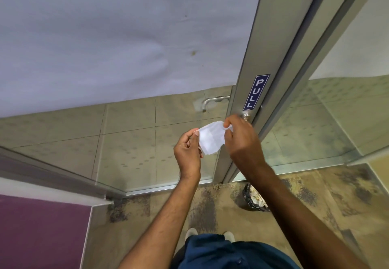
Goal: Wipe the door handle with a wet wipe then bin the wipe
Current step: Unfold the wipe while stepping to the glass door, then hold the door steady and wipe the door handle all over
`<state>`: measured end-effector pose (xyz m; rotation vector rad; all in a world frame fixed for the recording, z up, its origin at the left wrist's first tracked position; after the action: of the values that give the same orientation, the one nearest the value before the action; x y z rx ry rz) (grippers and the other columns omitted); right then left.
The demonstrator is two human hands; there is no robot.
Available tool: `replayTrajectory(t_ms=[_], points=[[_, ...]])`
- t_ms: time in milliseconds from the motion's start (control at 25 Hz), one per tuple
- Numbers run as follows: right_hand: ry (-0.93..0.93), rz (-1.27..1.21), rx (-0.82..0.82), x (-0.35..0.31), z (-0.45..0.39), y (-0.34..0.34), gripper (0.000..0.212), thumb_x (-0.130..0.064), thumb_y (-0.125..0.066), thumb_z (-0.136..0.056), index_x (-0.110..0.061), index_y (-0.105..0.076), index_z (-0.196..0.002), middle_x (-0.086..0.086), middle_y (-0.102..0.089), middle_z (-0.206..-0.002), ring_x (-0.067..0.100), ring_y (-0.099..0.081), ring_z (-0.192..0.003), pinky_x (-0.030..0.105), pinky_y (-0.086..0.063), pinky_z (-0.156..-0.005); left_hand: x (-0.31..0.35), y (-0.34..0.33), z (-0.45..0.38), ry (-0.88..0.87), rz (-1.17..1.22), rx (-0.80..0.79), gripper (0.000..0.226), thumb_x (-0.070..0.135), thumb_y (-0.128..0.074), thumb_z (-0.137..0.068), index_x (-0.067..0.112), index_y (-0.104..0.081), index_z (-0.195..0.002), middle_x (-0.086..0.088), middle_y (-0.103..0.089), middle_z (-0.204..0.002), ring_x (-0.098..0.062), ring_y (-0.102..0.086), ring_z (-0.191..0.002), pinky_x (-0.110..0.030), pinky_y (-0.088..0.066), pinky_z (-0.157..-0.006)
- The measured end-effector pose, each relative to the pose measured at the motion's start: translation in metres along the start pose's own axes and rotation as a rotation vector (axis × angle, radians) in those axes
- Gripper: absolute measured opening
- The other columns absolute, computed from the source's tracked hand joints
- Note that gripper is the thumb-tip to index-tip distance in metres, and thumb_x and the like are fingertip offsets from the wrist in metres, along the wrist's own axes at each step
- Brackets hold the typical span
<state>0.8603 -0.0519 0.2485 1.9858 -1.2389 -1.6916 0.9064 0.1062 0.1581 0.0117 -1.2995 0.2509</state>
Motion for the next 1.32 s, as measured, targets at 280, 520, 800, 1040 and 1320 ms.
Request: replayTrajectory(t_ms=[280, 520, 800, 1040, 1320], points=[[0.249, 0.649, 0.154, -0.028, 0.015, -0.033, 0.027, -0.018, -0.05, -0.098, -0.003, -0.072, -0.103, 0.018, -0.069, -0.094, 0.033, -0.061, -0.081, 0.043, -0.038, -0.079, -0.002, 0.003, -0.013, -0.055, -0.199, -0.055, 0.017, 0.01, -0.071, -0.105, 0.026, -0.078, -0.105, 0.003, -0.072, -0.083, -0.016, -0.06, -0.068, -0.031, -0.053, -0.06], [0.11, 0.85, 0.001, -0.038, 0.017, -0.07, 0.031, -0.012, -0.033, -0.106, -0.001, -0.062, -0.111, 0.015, -0.063, -0.089, 0.032, -0.06, -0.085, 0.049, -0.047, -0.092, 0.04, 0.017, -0.003, -0.37, -0.478, -0.082, 0.025, 0.009, -0.062, -0.109, 0.03, -0.071, -0.12, 0.005, -0.069, -0.12, 0.003, -0.062, -0.09, -0.023, -0.05, -0.071], [-0.05, 0.806, -0.279, -0.027, -0.016, -0.084, 0.009, -0.026, -0.052, -0.101, -0.021, -0.059, -0.099, 0.0, -0.047, -0.079, 0.024, -0.052, -0.062, 0.047, -0.03, -0.088, 0.142, 0.002, 0.022, -1.209, -0.714, -0.141, 0.031, 0.012, -0.058, -0.095, 0.013, -0.075, -0.121, -0.006, -0.069, -0.126, -0.023, -0.057, -0.12, -0.04, -0.045, -0.098], [-0.047, 0.787, -0.083, -0.017, -0.01, -0.084, 0.034, -0.034, -0.04, -0.11, -0.014, -0.065, -0.098, 0.003, -0.052, -0.07, 0.027, -0.058, -0.067, 0.049, -0.031, -0.087, 0.203, -0.025, 0.01, -1.607, -0.84, -0.035, 0.041, 0.004, -0.067, -0.086, 0.013, -0.073, -0.126, -0.02, -0.052, -0.159, -0.039, -0.035, -0.152, -0.055, -0.018, -0.131], [0.271, 0.863, 0.206, -0.007, 0.022, -0.082, 0.026, -0.015, -0.048, -0.111, 0.0, -0.068, -0.115, 0.016, -0.067, -0.088, 0.029, -0.064, -0.08, 0.047, -0.055, -0.086, 0.219, -0.046, -0.016, -1.773, -0.93, 0.125, 0.063, 0.016, -0.063, -0.096, 0.017, -0.05, -0.158, -0.016, -0.038, -0.167, -0.032, -0.01, -0.166, -0.045, 0.005, -0.136]])
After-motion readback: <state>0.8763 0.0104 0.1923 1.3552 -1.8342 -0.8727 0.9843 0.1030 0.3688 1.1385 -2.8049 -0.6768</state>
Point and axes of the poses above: each hand's wrist, its own z-axis away from the middle knuckle, its own y-axis out of the back of the hand, x = y × z, the point moved 5 cm from there along -z, towards the middle knuckle
